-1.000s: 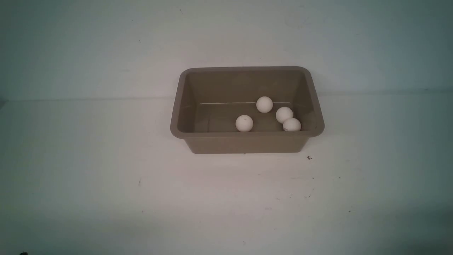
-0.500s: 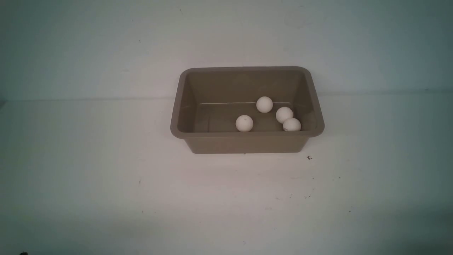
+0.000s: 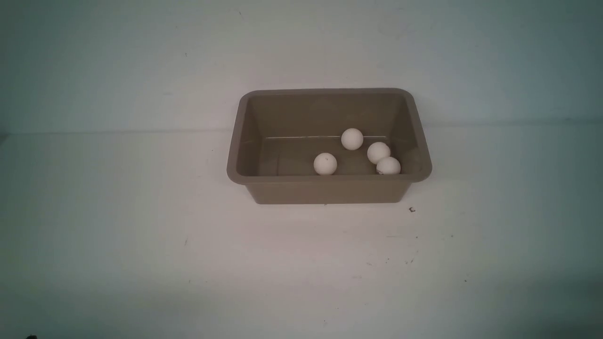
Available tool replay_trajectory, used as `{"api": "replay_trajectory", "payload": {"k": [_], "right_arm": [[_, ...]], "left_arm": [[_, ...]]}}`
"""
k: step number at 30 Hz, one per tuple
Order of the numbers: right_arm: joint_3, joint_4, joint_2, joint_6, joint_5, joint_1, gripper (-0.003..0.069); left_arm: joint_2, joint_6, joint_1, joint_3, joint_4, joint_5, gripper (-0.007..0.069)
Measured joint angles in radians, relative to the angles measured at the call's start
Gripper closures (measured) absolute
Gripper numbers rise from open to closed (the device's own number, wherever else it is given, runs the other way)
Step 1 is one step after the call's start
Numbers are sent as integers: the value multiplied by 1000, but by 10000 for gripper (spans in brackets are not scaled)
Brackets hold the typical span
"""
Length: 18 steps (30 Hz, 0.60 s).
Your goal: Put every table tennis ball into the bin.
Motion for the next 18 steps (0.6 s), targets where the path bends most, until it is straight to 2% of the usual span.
{"api": "replay_trajectory", "payload": {"k": [12,18], "right_arm": [[0,0,0,0,0,0,521],[0,0,0,0,0,0,521]], "left_arm": [[0,0,0,0,-7,0,104],[0,0,0,0,-120,-1,104]]}}
